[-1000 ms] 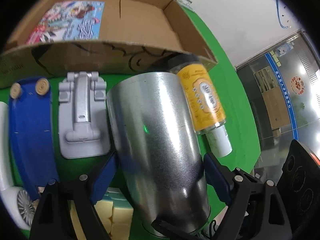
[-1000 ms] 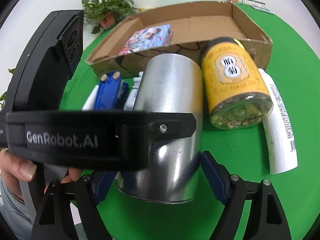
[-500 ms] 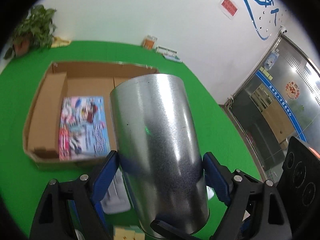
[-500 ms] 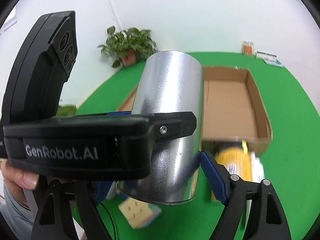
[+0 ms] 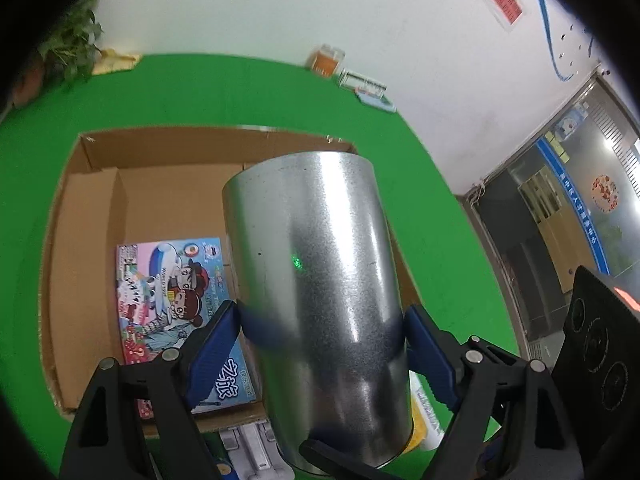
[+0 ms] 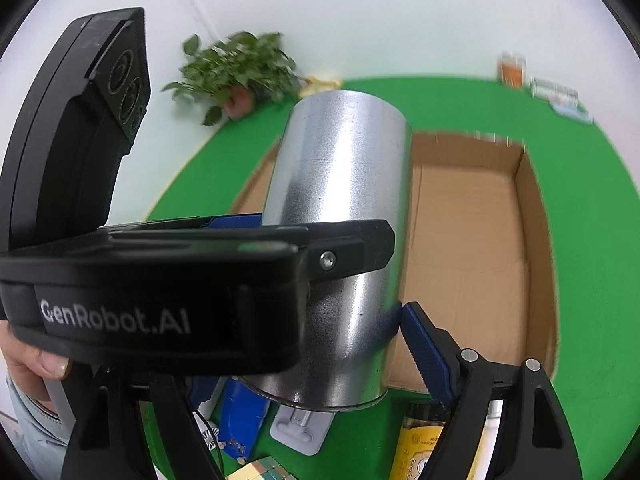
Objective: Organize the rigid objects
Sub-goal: 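Place the silver cylinder in the box beside the game box and release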
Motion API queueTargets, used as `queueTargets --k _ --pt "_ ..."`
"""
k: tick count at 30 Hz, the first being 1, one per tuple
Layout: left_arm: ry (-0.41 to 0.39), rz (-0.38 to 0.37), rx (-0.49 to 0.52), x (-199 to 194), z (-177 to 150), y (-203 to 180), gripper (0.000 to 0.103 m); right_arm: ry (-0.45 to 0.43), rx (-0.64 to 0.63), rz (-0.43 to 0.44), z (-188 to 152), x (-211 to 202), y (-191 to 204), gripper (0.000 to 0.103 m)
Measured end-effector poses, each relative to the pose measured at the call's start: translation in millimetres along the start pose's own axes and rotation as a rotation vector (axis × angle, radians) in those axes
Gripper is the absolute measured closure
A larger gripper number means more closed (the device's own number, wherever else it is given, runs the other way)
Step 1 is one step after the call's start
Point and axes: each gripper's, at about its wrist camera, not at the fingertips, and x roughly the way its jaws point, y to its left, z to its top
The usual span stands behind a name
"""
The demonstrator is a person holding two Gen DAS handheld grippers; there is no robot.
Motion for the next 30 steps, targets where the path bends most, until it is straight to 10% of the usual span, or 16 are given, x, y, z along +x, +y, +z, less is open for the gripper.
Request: queueTargets --k 14,30 --pt "0.199 -0.009 -0.087 97 -18 39 0.019 0.158 0.091 0.015 -42 97 -56 0.023" --pt "0.233 -0.012 -0.082 84 -9 37 0.02 0.184 0.175 0.027 -43 107 -65 0.021"
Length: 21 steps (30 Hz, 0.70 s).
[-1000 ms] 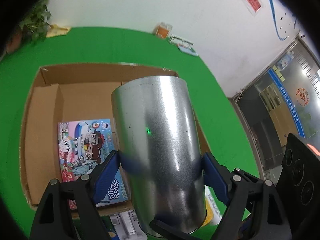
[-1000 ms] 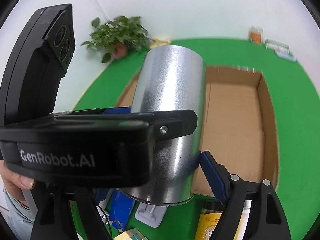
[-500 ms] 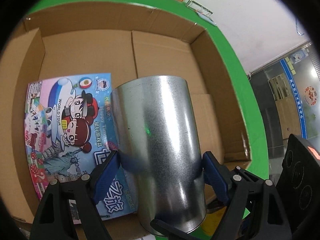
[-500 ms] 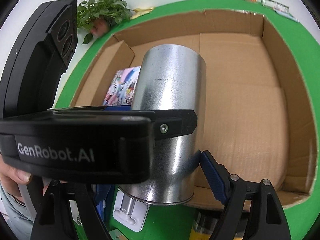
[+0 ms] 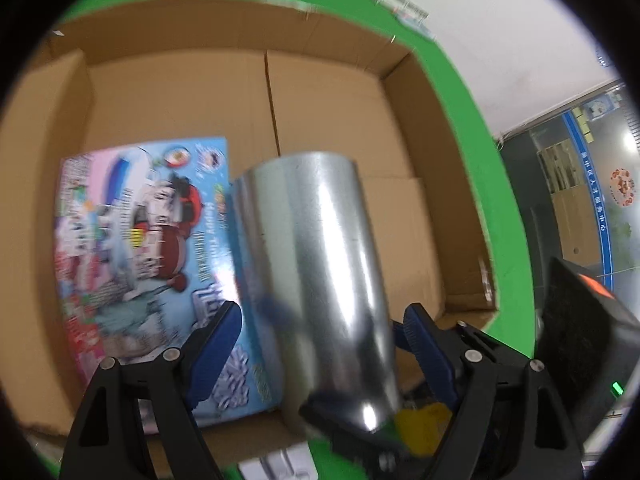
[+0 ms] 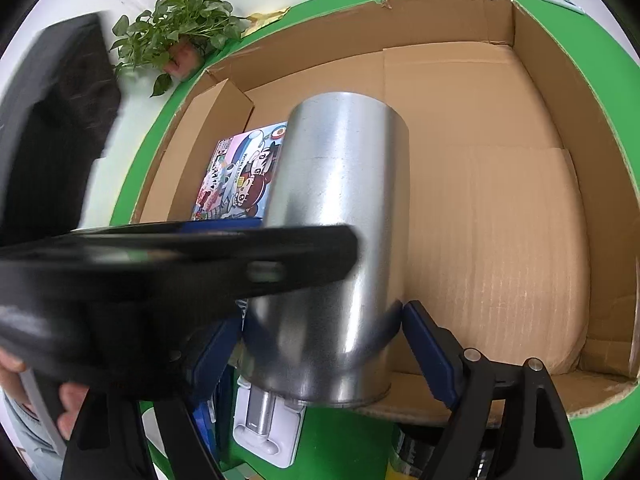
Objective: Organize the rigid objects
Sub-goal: 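Place the silver cylinder in the box beside the game box and release, then move the right gripper to the yellow jar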
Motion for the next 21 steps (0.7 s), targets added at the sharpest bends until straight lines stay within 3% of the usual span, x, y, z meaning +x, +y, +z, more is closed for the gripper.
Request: queueTargets --k 2,5,9,12,14,16,18,19,20,21 --pt "-0.086 0.021 0.022 -26 -14 -4 0.02 -0.042 -0.04 -0.008 -4 -10 8 0.018" --pt "-0.277 0.112 0.077 -73 -53 -15 0.02 -0.149 -0.119 -0.03 -19 -42 26 0.007" --pt "-0.581 0.265 0.141 -130 -132 -29 0.018 -0.42 -0.185 -0.181 -73 -102 46 0.0" --pt "-0.78 0.408 0.13 -146 -189 -37 0.012 -0.536 -0.169 -0.231 -115 -129 42 0.001" --pt "-0.843 0.48 0.126 -144 -217 -38 0.012 -0.589 -0.162 -0.27 -145 -140 39 0.001" --pt "-0.838 0.519 0.102 -136 -230 -34 0.012 -0.635 -0.174 -0.292 -169 -147 37 0.001" --pt "-0.842 0.513 0.094 -128 -243 -34 0.013 -0.627 -0.193 -0.283 -186 -153 33 0.004" --pt "-0.845 0.485 0.115 -125 -248 -35 0.035 -0.61 -0.21 -0.267 -194 -152 33 0.015" --pt "-0.824 0.456 0.139 -118 -253 -35 0.091 -0.608 -0.224 -0.262 -200 -152 32 0.028" --pt "-0.772 0.424 0.153 -111 -254 -34 0.1 -0.607 -0.23 -0.273 -205 -150 33 0.032"
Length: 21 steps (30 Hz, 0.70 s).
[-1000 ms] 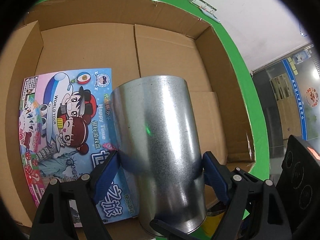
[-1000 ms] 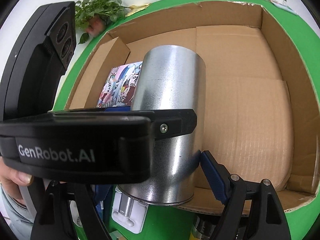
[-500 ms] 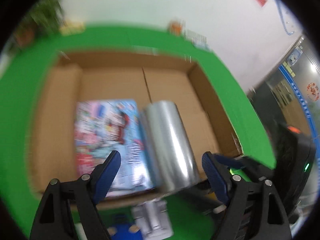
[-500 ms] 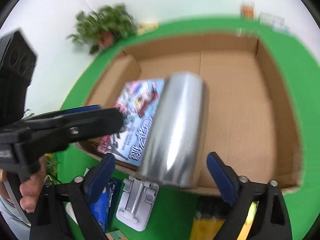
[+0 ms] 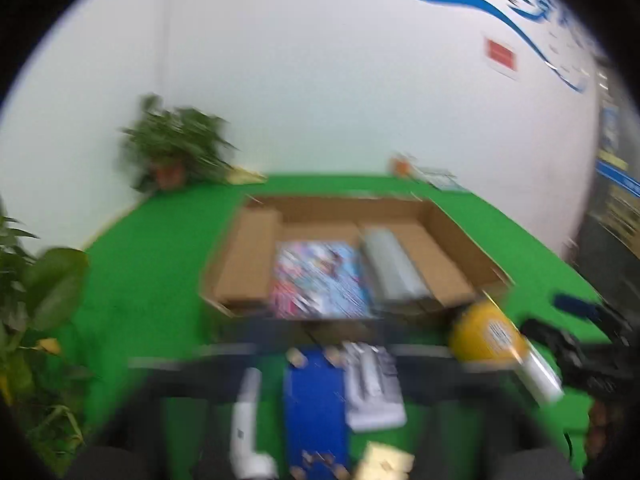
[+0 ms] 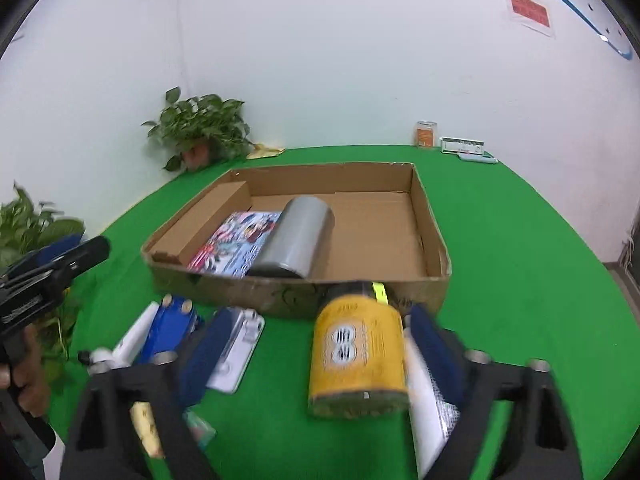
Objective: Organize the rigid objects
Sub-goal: 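Move the right gripper to the yellow jar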
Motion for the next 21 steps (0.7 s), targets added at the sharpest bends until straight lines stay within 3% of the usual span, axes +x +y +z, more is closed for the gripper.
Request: queueTargets --k 3,4,5,6,7,9,12,14,16,21 --pt "0.023 -0.051 -0.06 -3 -12 3 0.095 0.039 0.032 0.025 -15 -2 -7 0.029" --pt "0.037 -0.054 -0.083 -3 -14 5 0.073 0.064 0.044 0.041 -19 3 -10 0.017" --pt "0.063 -0.051 -0.099 -4 -17 6 0.026 0.106 0.056 0.046 -22 11 -13 0.006" --pt "0.093 -0.032 -0.115 -3 -21 7 0.008 0.136 0.064 0.047 -26 19 -14 0.005" --pt "0.082 -0.022 -0.131 -7 -25 9 0.002 0.165 0.065 0.051 -26 29 -14 0.006" --pt "0.068 -0.042 -0.145 -15 -31 10 0.002 0.213 0.056 0.028 -29 46 -16 0.006" --pt "0.121 -0.037 -0.168 -23 -42 13 0.002 0.286 0.061 -0.005 -33 71 -20 0.008" --pt "0.137 -0.044 -0.189 -24 -50 17 0.002 0.32 0.09 -0.05 -35 80 -25 0.024" --pt "0.146 -0.059 -0.212 -28 -54 19 0.002 0.331 0.127 -0.026 -36 82 -30 0.024" --pt "0.211 -0.219 -0.267 -29 -60 17 0.002 0.355 0.103 0.018 -55 55 -22 0.025"
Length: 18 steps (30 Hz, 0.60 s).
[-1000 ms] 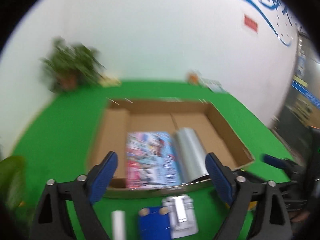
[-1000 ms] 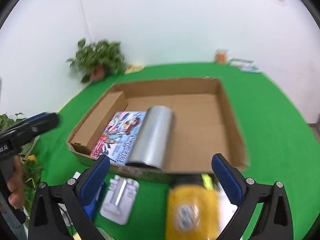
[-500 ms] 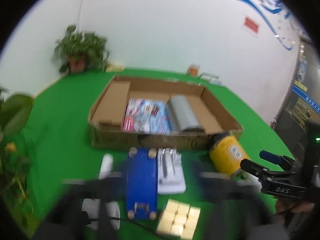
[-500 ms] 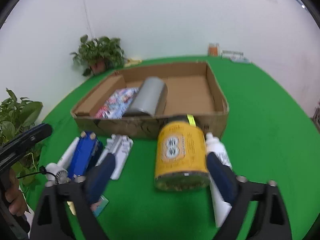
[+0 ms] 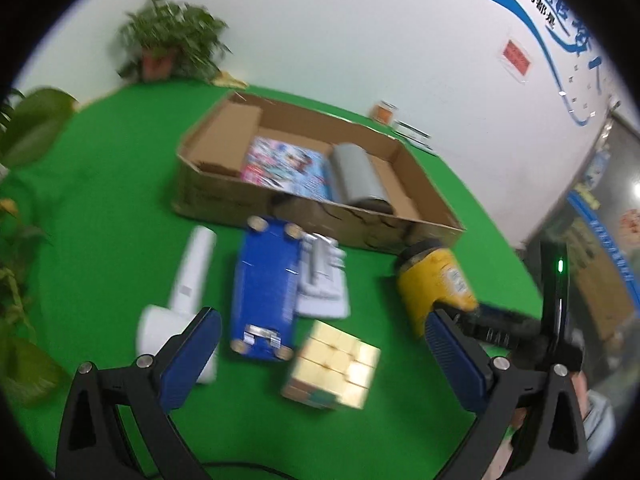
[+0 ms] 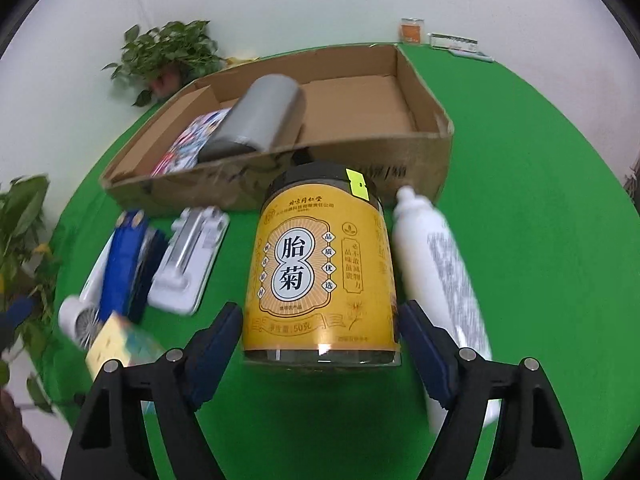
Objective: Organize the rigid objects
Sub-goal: 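Move the right gripper to the yellow jar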
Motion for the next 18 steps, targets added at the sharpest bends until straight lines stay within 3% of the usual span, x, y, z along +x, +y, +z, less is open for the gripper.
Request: queueTargets --k 8,11,14,16,18 --pt "0.251 -0.367 -0.044 43 -10 -36 0.002 0.043 -0.039 0.06 -68 -51 5 0.022" --pt "0.359 -0.407 -0.022 62 -19 -55 0.002 0.026 -0.015 0.208 -76 -70 -3 0.02" --pt "0.408 -0.416 -0.022 73 -27 -62 0.002 -0.02 0.098 0.324 -72 -88 -27 0.019" --pt "0.43 -0.41 -0.04 78 -32 -61 0.002 -0.015 0.116 0.327 -66 -89 -38 0.019" --pt "0.454 -0.426 -0.083 83 -36 -56 0.002 0.044 0.091 0.308 -63 -79 -38 0.025"
